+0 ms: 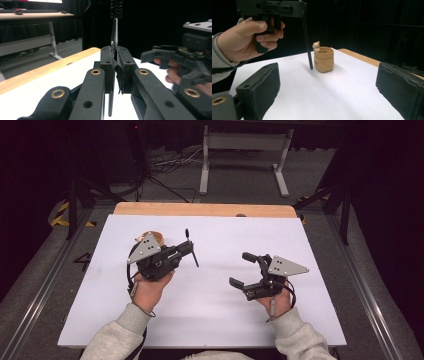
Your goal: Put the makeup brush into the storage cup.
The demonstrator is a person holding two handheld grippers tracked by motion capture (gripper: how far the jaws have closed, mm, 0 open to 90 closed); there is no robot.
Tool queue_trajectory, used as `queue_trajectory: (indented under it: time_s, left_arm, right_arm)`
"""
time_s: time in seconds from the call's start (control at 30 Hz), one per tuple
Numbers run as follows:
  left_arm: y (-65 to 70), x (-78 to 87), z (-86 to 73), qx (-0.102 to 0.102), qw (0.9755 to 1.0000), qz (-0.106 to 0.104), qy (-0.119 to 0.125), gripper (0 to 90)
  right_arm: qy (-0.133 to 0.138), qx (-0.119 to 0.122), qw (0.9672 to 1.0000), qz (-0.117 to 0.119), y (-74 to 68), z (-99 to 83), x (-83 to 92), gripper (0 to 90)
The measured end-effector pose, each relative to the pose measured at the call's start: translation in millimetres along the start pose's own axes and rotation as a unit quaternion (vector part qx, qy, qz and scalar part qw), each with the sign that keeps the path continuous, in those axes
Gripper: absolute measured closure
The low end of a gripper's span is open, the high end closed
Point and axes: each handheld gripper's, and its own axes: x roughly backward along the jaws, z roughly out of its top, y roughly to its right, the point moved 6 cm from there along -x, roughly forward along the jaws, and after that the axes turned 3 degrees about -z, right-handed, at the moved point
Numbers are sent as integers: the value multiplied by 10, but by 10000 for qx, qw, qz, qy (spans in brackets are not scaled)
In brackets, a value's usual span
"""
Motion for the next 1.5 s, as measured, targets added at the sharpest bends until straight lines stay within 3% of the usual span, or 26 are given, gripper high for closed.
queue_trajectory:
  time_s: [0.47, 0.83, 1.27, 1.5]
  left_arm:
    - [-271, 93, 125, -93, 9991, 408, 27, 844]
    - [-483, 163, 212, 11, 9970, 755, 146, 844]
    - [-678, 233, 238, 14, 9921, 1249, 106, 843]
    - [-813, 294, 229, 74, 9883, 1517, 158, 843]
  right_arm:
    - [-193, 16, 9996, -223, 30, -65, 186, 23]
    - [-260, -37, 9991, -339, 51, -113, 270, 19]
    - [-252, -109, 9991, -319, 58, -132, 273, 18]
    - [-266, -121, 9991, -309, 59, -144, 274, 15]
